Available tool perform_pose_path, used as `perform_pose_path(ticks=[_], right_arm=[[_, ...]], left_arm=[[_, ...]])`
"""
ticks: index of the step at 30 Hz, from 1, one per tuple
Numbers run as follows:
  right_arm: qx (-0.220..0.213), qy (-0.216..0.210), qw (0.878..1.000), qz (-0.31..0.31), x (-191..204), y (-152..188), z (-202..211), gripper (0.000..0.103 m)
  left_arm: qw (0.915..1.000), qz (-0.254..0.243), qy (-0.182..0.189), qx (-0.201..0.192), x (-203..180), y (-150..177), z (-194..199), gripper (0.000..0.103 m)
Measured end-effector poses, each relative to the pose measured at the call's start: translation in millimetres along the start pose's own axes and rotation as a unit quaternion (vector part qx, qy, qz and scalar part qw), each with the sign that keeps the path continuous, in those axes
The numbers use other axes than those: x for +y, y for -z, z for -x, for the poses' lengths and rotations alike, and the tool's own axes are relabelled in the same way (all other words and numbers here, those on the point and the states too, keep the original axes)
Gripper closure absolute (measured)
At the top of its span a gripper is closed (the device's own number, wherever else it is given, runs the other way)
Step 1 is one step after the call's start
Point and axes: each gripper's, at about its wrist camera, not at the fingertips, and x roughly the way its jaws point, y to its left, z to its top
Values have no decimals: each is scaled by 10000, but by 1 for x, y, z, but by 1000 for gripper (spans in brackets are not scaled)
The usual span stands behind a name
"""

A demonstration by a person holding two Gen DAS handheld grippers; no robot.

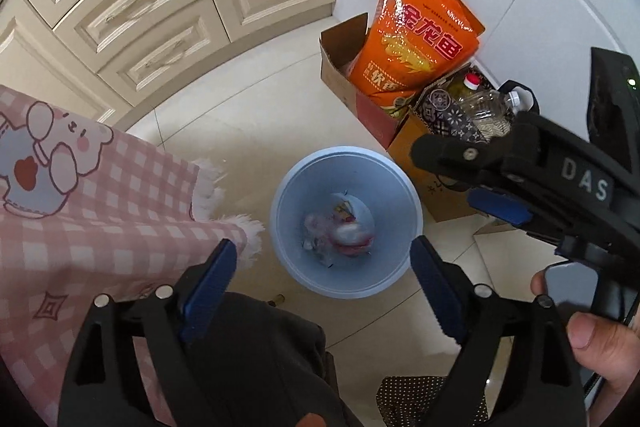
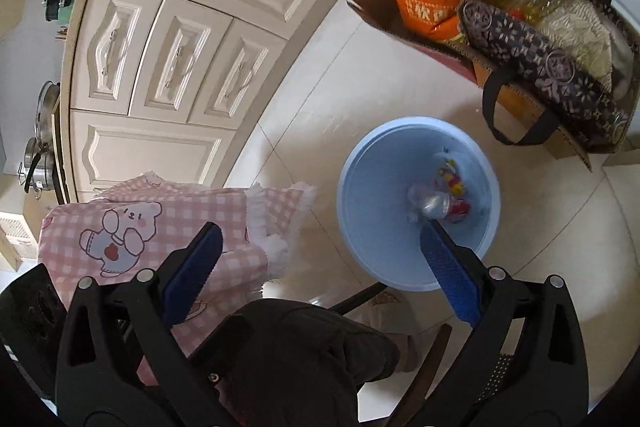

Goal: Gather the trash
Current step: 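Open both tools to drop the wrapper and can into the bucket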

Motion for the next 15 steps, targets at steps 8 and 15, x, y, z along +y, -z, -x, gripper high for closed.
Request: perform_pose_path(ticks=[8,15], right_arm=[[-368,0,9991,213,15,4,37,6],[-791,-148,9956,487,46,10,82,6]], left_arm=[[9994,53,85,-333,-5,2,32,16],[9956,82,157,-923,-4,7,87,16]])
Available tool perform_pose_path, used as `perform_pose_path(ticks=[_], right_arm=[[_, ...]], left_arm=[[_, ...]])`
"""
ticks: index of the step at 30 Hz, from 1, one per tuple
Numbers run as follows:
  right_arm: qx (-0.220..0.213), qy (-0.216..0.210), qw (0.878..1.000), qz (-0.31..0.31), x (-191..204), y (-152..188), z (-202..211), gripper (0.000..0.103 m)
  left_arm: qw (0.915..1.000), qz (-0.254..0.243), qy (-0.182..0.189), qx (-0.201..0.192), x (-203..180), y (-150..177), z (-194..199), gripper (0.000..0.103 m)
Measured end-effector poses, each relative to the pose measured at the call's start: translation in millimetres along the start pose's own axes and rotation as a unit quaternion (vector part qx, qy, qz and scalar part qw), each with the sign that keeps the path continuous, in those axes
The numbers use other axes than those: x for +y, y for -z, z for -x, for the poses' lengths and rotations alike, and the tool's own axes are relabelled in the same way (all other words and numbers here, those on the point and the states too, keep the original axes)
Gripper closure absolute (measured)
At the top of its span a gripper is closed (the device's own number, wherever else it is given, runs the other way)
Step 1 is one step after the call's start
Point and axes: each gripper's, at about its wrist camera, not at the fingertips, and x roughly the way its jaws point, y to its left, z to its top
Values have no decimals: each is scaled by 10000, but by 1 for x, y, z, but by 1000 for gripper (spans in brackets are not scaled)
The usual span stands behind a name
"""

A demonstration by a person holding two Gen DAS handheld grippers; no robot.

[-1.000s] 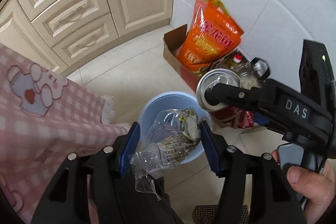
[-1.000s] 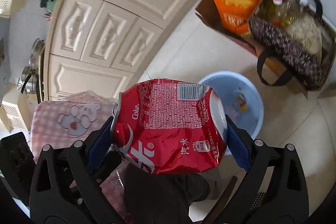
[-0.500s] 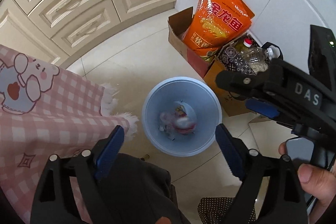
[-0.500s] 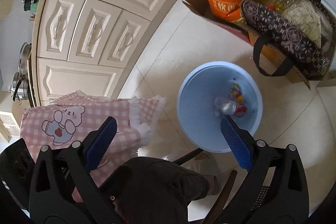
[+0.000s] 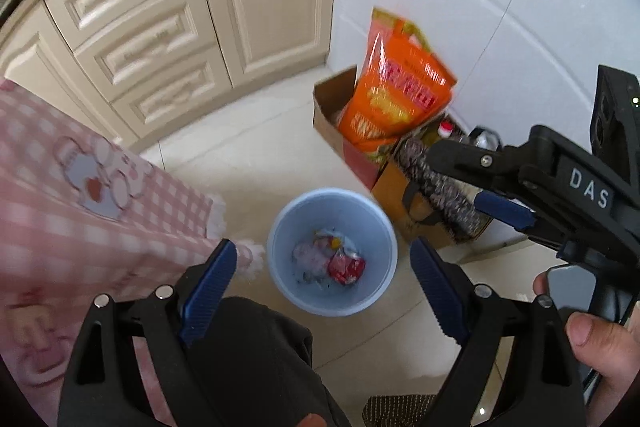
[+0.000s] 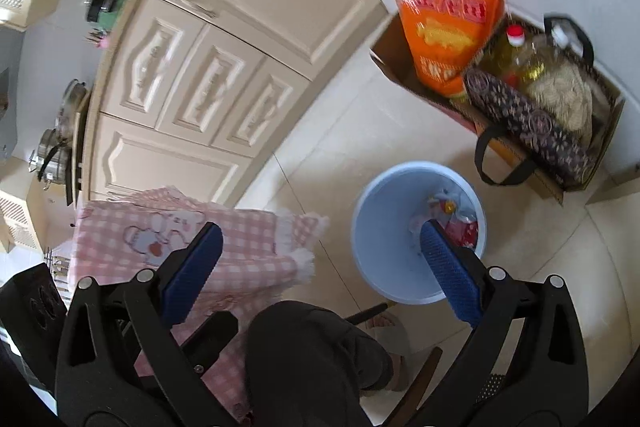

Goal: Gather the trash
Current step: 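Open both tools to drop the wrapper and can into the bucket, then move both empty tools back over the table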

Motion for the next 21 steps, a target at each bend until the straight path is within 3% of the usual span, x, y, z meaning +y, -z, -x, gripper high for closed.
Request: perform_pose_path(ticks=[12,21], right_arm=[[-708,-541,9914,953,106,8,79,6],[-826,-964,9741,1869,208,46,106,6]], left_arm=[[9912,180,120,-1303,32,8,133,16],[9725,750,-287,-2188,103,48,220,16]])
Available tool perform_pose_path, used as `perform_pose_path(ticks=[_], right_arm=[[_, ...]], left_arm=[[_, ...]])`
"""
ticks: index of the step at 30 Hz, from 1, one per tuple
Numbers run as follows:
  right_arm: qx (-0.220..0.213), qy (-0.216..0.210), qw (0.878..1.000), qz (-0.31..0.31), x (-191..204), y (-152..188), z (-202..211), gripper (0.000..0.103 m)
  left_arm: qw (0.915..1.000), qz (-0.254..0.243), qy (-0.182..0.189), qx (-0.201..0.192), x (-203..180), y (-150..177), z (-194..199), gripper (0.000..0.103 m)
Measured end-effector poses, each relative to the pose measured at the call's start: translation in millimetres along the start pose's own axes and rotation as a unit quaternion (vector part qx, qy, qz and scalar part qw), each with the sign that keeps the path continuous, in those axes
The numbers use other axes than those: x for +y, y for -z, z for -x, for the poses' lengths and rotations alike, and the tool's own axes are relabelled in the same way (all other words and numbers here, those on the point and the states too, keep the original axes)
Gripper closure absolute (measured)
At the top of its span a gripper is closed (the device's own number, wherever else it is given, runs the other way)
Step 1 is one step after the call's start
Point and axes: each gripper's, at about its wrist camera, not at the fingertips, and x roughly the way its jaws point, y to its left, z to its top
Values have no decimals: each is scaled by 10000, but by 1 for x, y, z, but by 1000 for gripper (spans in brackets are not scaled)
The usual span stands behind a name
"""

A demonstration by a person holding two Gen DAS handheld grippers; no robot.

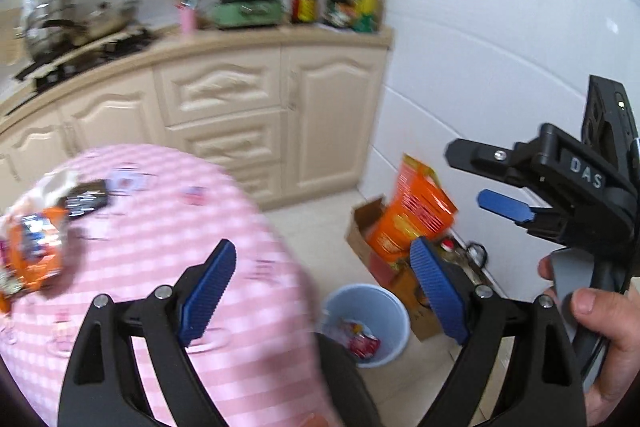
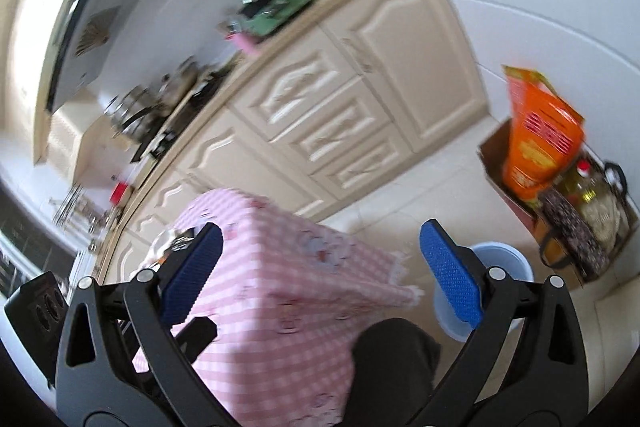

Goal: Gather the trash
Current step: 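Move both empty tools back over the table, then grasp the orange Fanta can with the right tool while the left grasps the orange peel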

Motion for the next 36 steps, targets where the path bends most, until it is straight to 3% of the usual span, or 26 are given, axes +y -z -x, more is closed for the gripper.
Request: perform_pose_path(ticks=[8,19,23,27,36], right_arm=[[288,-513,9957,718,101,19,-23,6],[754,-857,9780,1749,224,70,-73,6],[1010,-915,9717,1929,246,87,-96,6],[1189,-874,9674,2060,261,102,-117,6],[1513,-798,9627,2095,273,120,-158,6]], left_arm=[[9936,489,-840,-570,95,10,69,14],[9703,1348,-1823,-839,219,48,132,14],[9612,1577,-2141,-731,258,67,141,14],[9543,1628,-2476,-379,293,86,135,14],[9512,1618,-2611,309,333,98,91,13]])
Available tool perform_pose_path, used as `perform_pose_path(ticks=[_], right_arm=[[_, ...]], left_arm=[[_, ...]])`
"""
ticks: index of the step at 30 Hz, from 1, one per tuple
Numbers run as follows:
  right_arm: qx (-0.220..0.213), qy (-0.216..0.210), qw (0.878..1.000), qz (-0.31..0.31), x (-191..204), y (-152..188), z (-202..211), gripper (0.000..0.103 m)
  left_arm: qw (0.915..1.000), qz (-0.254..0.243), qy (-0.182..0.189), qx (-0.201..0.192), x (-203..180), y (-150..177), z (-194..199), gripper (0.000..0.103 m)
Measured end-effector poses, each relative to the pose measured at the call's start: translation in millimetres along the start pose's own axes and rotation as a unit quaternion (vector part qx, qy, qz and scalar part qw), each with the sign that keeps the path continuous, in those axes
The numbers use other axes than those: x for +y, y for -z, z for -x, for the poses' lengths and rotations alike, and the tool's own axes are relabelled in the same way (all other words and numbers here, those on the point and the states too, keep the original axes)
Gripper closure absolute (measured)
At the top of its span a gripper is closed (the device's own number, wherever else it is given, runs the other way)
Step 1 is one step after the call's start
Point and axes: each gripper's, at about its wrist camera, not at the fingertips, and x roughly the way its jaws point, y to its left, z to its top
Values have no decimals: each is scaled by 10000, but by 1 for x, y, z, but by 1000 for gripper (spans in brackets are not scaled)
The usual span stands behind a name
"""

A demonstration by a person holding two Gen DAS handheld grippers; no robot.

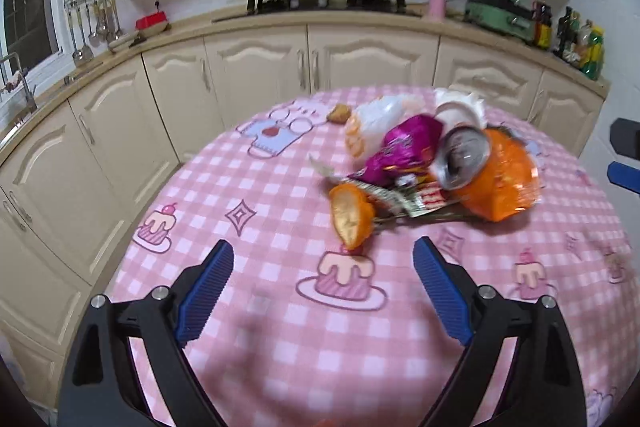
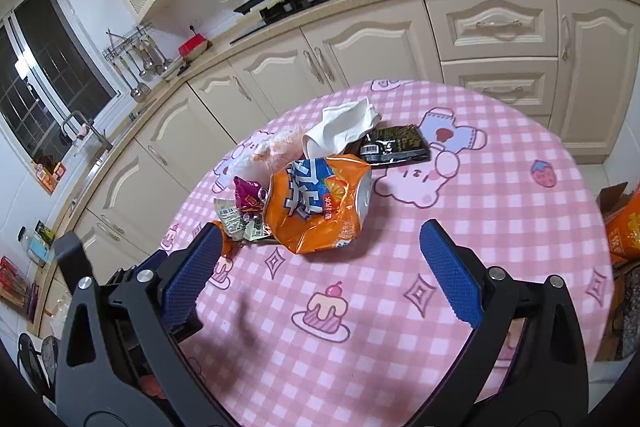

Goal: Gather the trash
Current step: 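Grasp the orange Fanta can with the right tool while the left grasps the orange peel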

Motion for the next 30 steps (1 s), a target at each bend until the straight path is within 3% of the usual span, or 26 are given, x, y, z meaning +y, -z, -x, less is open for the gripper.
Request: perform_pose_path(ticks=[6,17,19,21,25,30], right_arm=[[271,109,9994,159,12,-2,-34,6],[558,540,9969,133,17,-6,-96,6],[570,478,9971,169,15,-6,-99,7],[556,360,9977,173,13,-6,-98,14],[511,244,9982,212,11,-2,-87,15],[370,60,9992,167,0,3,-60,15]], left_arm=[[9999,70,-39,117,7,-11,-19,14],[9985,332,321,309,9,-24,-41,15],[9980,350,401,350,10,-23,-42,31],[9972,377,511,401,11,-22,-45,45],[9967,388,611,369,11,-20,-42,66],[9963,357,682,369,10,-12,-32,79]])
